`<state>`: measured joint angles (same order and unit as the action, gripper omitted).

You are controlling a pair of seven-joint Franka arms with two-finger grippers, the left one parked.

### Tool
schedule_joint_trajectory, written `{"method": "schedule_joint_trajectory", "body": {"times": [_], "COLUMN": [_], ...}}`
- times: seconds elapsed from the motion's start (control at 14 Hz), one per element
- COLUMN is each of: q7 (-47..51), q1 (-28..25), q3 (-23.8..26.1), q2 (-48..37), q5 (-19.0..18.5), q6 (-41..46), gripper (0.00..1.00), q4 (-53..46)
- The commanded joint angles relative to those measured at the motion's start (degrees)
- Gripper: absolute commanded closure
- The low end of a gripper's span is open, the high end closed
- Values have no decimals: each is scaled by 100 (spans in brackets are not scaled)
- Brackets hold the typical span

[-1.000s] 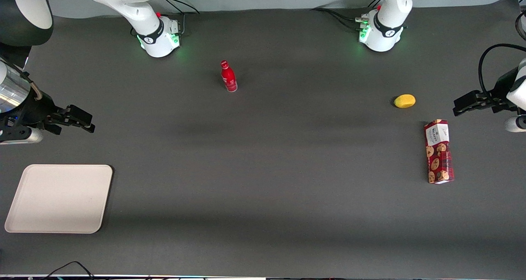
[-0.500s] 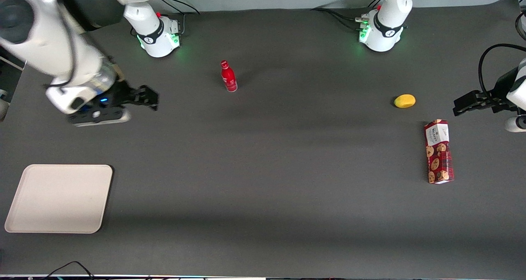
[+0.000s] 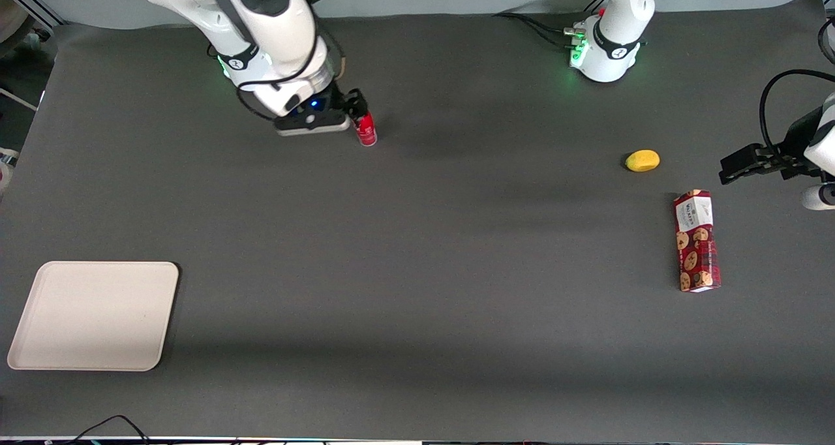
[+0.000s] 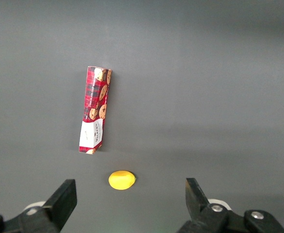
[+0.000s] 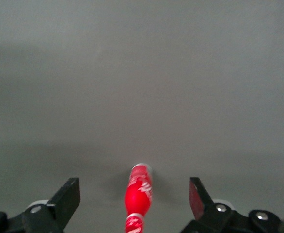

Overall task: Place coke bottle on tray
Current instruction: 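Lower the right gripper over the bottle cap and close on it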

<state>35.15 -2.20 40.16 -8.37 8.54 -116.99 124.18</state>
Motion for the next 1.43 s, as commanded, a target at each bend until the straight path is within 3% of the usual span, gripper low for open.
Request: {"method": "schedule_joint_trajectory", "body": {"times": [0.0, 0.29, 0.86, 1.0, 1.36], "q7": [525, 660, 660, 651, 651], "q1": [80, 45, 36, 36, 36], "q3": [569, 1159, 1336, 1345, 1424], "q2": [-376, -394, -385, -385, -376], "q5": [263, 289, 315, 473, 596], "q6": [-368, -1228, -1590, -1590, -1599], "gripper": [0, 0, 0, 1, 35], "q4": [562, 1432, 1978, 1978, 1996]}}
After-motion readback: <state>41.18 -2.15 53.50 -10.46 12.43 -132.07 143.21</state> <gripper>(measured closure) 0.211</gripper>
